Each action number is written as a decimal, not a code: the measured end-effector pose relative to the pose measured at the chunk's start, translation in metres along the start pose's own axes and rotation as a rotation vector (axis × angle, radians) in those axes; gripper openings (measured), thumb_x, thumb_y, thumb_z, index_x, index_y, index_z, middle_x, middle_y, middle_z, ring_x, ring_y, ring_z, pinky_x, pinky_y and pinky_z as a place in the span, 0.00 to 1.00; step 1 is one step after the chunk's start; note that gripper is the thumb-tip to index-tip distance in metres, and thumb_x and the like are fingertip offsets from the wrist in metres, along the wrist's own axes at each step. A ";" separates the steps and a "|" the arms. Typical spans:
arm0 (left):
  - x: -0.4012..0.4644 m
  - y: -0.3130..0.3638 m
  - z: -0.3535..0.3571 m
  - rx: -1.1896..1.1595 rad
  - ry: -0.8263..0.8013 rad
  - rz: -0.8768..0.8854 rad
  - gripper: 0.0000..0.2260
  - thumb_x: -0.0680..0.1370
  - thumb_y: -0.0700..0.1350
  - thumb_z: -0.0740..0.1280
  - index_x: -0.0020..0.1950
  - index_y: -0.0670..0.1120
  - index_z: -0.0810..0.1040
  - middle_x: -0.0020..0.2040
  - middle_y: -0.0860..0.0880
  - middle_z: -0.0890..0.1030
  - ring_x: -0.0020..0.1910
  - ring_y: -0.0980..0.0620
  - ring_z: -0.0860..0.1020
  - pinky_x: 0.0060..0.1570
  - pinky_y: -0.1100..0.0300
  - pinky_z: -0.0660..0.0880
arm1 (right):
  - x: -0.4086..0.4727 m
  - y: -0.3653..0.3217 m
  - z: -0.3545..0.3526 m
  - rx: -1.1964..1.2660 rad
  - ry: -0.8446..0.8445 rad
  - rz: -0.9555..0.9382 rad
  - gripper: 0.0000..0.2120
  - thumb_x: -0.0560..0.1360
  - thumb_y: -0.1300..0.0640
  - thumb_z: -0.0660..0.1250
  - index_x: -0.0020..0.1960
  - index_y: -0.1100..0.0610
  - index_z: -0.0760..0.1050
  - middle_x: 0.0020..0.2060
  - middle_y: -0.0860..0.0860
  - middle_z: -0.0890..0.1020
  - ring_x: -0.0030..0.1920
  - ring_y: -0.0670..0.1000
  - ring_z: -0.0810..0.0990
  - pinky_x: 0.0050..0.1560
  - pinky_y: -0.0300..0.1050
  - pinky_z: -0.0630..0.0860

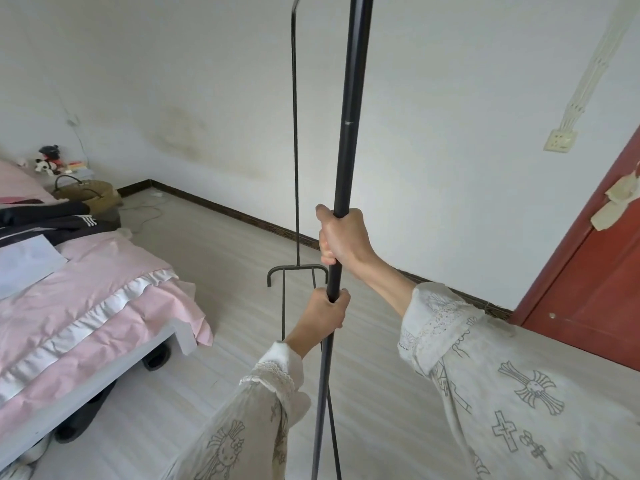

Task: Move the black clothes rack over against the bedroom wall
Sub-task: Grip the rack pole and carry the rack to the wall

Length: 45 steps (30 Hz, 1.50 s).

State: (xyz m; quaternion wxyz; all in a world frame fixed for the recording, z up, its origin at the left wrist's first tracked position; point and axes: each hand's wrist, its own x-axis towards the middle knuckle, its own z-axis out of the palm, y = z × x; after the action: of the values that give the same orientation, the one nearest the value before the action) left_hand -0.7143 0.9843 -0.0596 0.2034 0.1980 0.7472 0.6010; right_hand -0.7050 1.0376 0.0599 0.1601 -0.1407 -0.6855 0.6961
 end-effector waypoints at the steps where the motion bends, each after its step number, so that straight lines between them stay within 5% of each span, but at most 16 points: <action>1: 0.010 0.001 0.003 0.004 0.003 0.003 0.16 0.77 0.43 0.58 0.29 0.46 0.63 0.26 0.46 0.65 0.25 0.50 0.66 0.29 0.62 0.70 | 0.009 0.000 -0.005 0.001 -0.001 0.000 0.19 0.74 0.62 0.56 0.29 0.52 0.52 0.15 0.45 0.56 0.16 0.48 0.53 0.22 0.35 0.53; 7: 0.084 0.007 0.023 0.007 0.002 0.013 0.14 0.77 0.44 0.59 0.31 0.46 0.64 0.26 0.47 0.67 0.25 0.52 0.67 0.24 0.69 0.69 | 0.079 0.002 -0.038 0.004 -0.013 -0.013 0.20 0.75 0.62 0.56 0.29 0.51 0.52 0.16 0.46 0.56 0.17 0.48 0.53 0.22 0.35 0.53; 25: 0.324 0.036 0.093 0.000 -0.027 -0.022 0.13 0.76 0.44 0.60 0.31 0.45 0.65 0.26 0.47 0.66 0.25 0.51 0.67 0.29 0.65 0.72 | 0.303 0.006 -0.148 0.019 -0.005 0.024 0.18 0.74 0.63 0.56 0.31 0.51 0.52 0.17 0.46 0.55 0.17 0.48 0.52 0.22 0.36 0.53; 40: 0.492 0.074 0.225 0.003 0.137 -0.035 0.08 0.75 0.43 0.60 0.36 0.43 0.69 0.26 0.46 0.67 0.25 0.51 0.68 0.26 0.66 0.73 | 0.461 0.004 -0.310 0.009 -0.210 0.002 0.19 0.73 0.62 0.56 0.28 0.51 0.52 0.15 0.46 0.56 0.17 0.48 0.53 0.22 0.36 0.53; 45: 0.529 0.084 0.282 0.008 0.127 -0.040 0.14 0.74 0.43 0.61 0.29 0.45 0.66 0.24 0.47 0.68 0.21 0.54 0.68 0.27 0.65 0.73 | 0.488 0.005 -0.371 0.010 -0.220 0.012 0.19 0.73 0.61 0.57 0.28 0.51 0.52 0.15 0.45 0.56 0.17 0.48 0.53 0.22 0.36 0.53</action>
State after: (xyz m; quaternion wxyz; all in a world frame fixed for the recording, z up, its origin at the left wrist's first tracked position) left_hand -1.0007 1.5173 -0.0670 0.1666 0.1453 0.7648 0.6052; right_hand -0.9946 1.5777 0.0588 0.0802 -0.0667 -0.6945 0.7119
